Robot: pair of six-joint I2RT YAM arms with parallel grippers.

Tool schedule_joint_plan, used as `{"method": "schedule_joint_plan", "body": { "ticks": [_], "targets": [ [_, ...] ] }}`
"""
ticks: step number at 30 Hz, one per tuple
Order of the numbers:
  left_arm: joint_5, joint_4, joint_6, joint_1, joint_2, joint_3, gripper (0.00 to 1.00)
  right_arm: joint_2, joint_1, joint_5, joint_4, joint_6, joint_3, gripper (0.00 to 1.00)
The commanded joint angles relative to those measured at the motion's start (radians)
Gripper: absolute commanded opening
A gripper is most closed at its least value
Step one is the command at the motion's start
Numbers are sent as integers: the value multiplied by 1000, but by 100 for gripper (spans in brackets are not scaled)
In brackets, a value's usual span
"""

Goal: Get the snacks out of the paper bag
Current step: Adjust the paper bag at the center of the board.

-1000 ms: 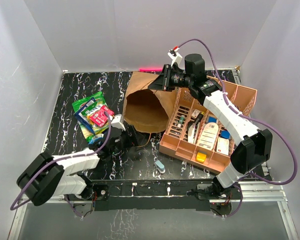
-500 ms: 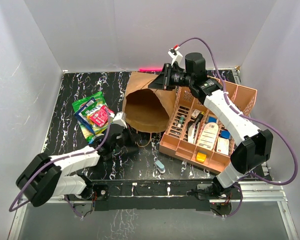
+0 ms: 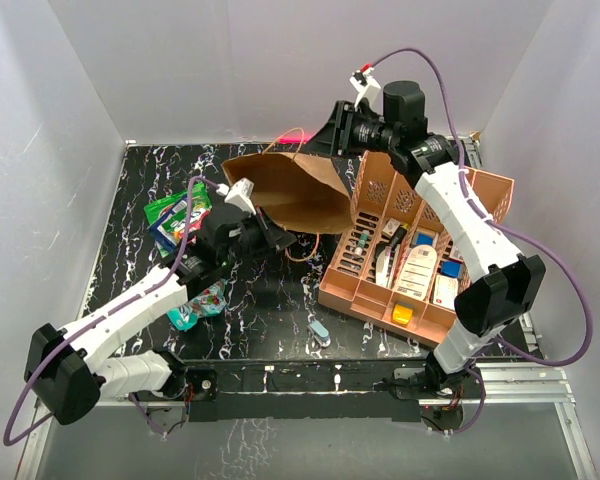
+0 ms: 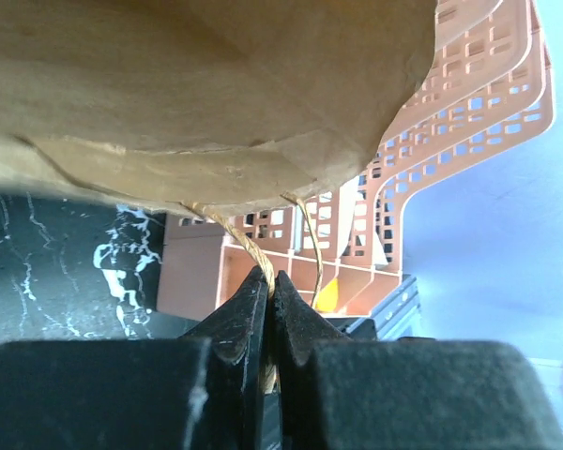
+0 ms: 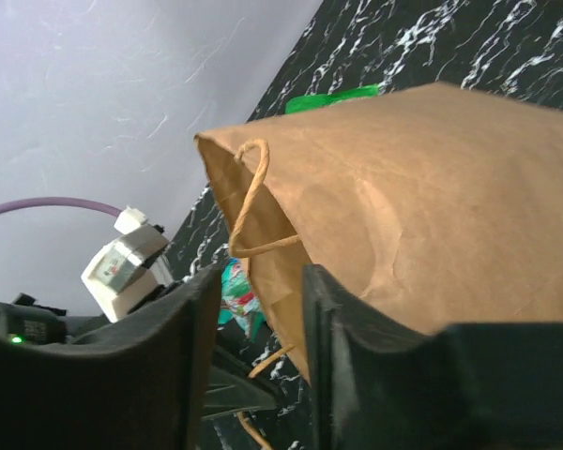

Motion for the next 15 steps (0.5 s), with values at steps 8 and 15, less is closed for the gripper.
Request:
{"method": "schedule_joint_plan", "body": {
  "ticks": [8,15],
  "targets": [
    [177,-125,-67,157,114,264,0,1,-108,45,-255,-156,358,97],
    [232,-111,-78,199,218,428,0,-194,-128,110,-233,-174,274,98]
  ]
}}
